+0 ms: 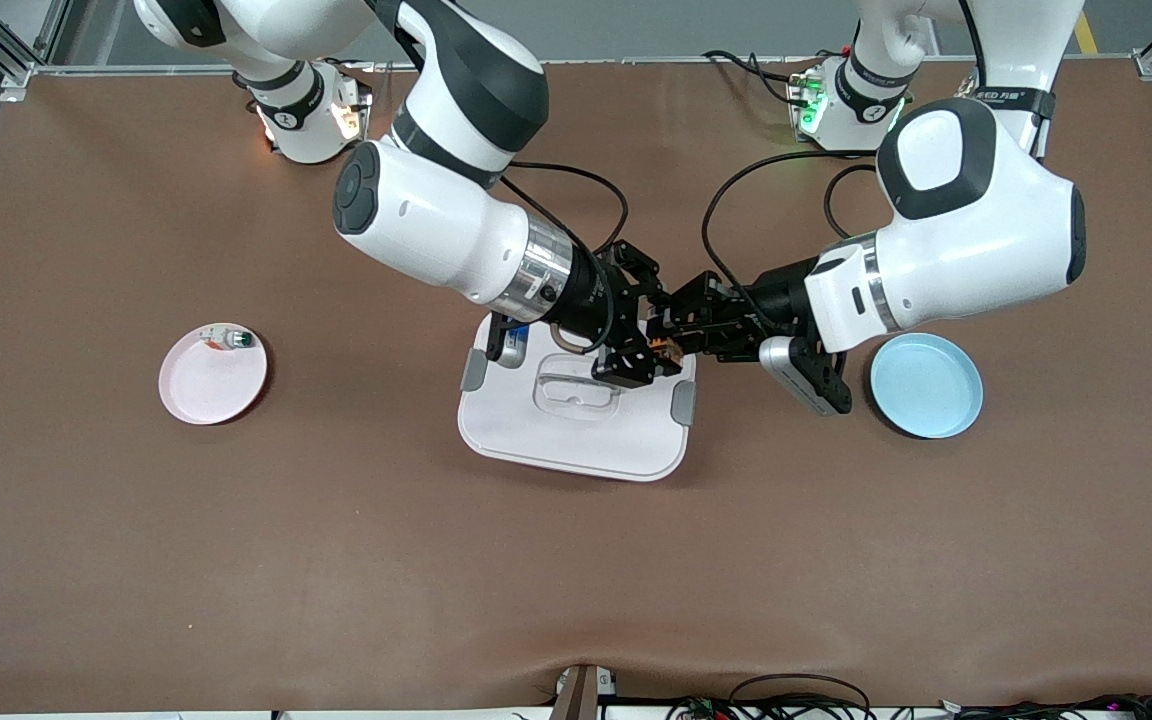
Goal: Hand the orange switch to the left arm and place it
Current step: 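Close the left gripper on the orange switch beside the right gripper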
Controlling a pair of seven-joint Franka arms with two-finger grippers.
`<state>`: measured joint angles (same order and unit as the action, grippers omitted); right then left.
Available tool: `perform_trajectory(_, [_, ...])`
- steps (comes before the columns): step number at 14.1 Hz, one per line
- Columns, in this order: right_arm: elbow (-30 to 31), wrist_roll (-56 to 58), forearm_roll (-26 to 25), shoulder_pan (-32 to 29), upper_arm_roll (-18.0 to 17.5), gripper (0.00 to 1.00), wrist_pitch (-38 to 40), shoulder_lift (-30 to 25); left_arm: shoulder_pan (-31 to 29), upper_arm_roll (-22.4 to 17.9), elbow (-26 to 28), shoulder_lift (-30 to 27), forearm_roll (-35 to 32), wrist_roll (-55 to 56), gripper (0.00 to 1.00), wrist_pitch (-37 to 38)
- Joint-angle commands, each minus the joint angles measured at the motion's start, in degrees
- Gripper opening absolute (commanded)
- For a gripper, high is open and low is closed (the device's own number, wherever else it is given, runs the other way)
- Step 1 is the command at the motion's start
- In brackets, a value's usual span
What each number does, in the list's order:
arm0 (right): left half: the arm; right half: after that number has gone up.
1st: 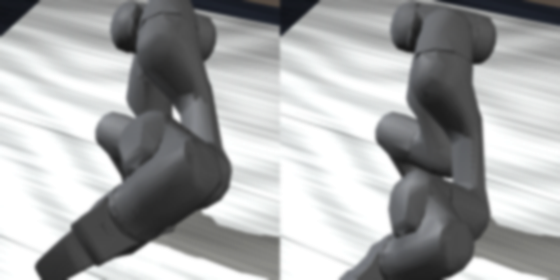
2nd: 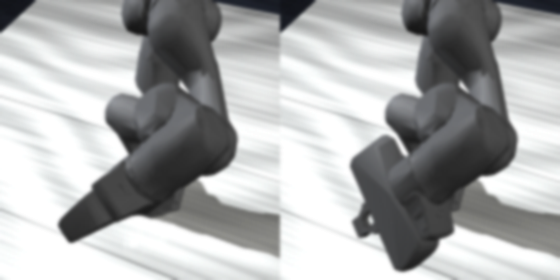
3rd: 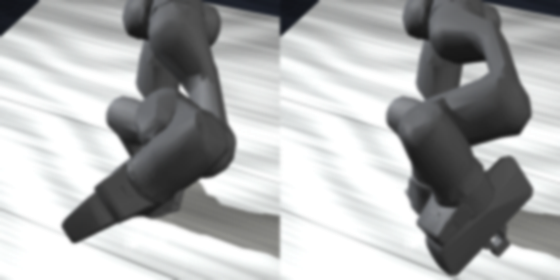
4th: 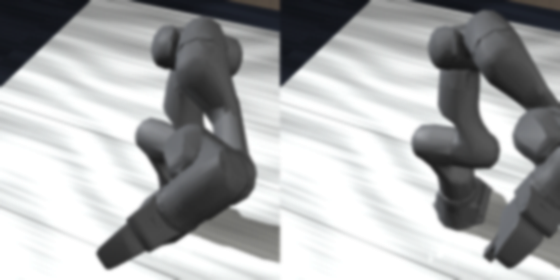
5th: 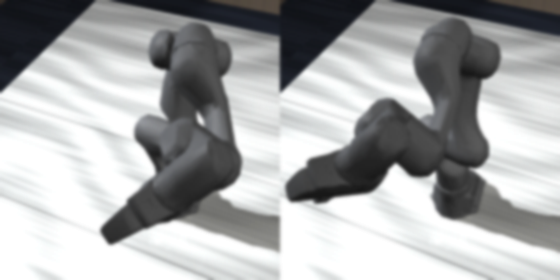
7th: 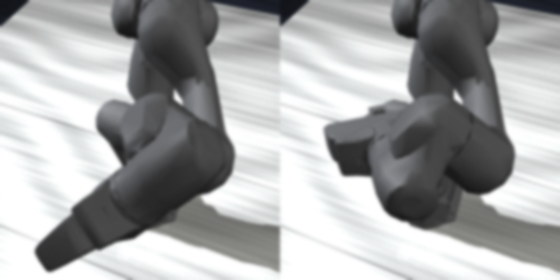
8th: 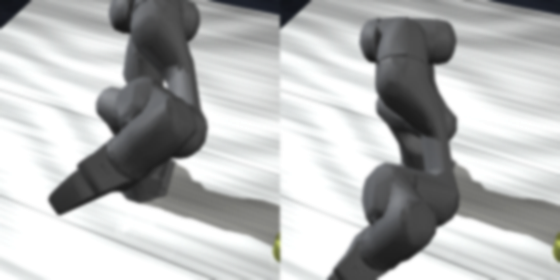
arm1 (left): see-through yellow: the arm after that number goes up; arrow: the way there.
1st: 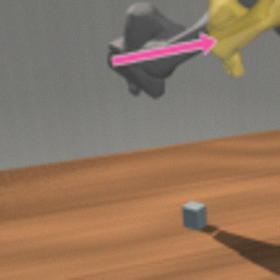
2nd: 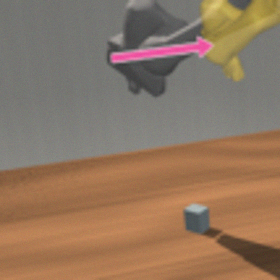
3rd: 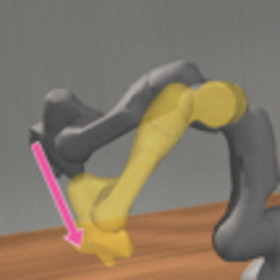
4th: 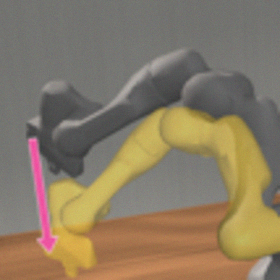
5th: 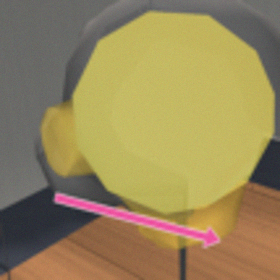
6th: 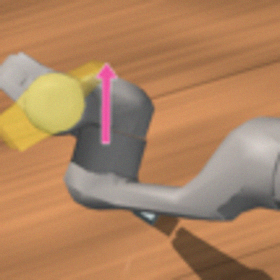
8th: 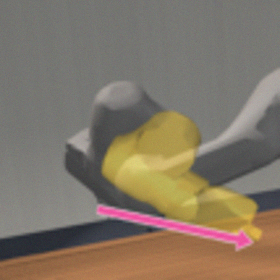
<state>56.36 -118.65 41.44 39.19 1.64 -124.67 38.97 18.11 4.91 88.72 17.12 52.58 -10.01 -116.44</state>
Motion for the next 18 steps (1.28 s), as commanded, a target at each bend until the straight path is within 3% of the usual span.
perform_trajectory(1, [-2.48, -1.14, 0.75, 0.45, 0.3, 0.13, -0.75, 1.29, 0.08, -0.07, -0.83, 0.46, 0.85, 0.25, 0.0, -0.45])
perform_trajectory(2, [-2.48, -1.14, 0.75, 0.45, 0.3, 0.77, -0.75, 1.29, 0.0, -0.07, -0.83, 0.38, 0.85, 0.25, 0.0, -0.45])
perform_trajectory(3, [-2.48, -1.23, 0.75, 0.54, 0.38, 1.0, -0.75, 1.29, 0.0, -0.07, -0.83, 0.29, 0.77, 0.25, 0.0, -0.45])
perform_trajectory(11, [-2.48, -0.97, 0.22, 1.15, 0.74, 1.0, -1.28, 1.72, -1.06, -0.59, -0.56, -1.99, -0.38, 0.43, 0.0, 2.43])
perform_trajectory(14, [-2.48, -0.62, 0.13, 0.98, 0.74, 1.0, -0.75, 1.72, -3.43, -0.77, -0.3, -4.88, -3.27, 0.95, 0.0, 9.89])
perform_trajectory(18, [-2.48, -0.44, 0.04, 0.89, 0.74, 1.0, -0.75, 1.72, -5.8, -0.77, -0.3, -10.42, -13.45, 4.29, 0.0, 16.93])
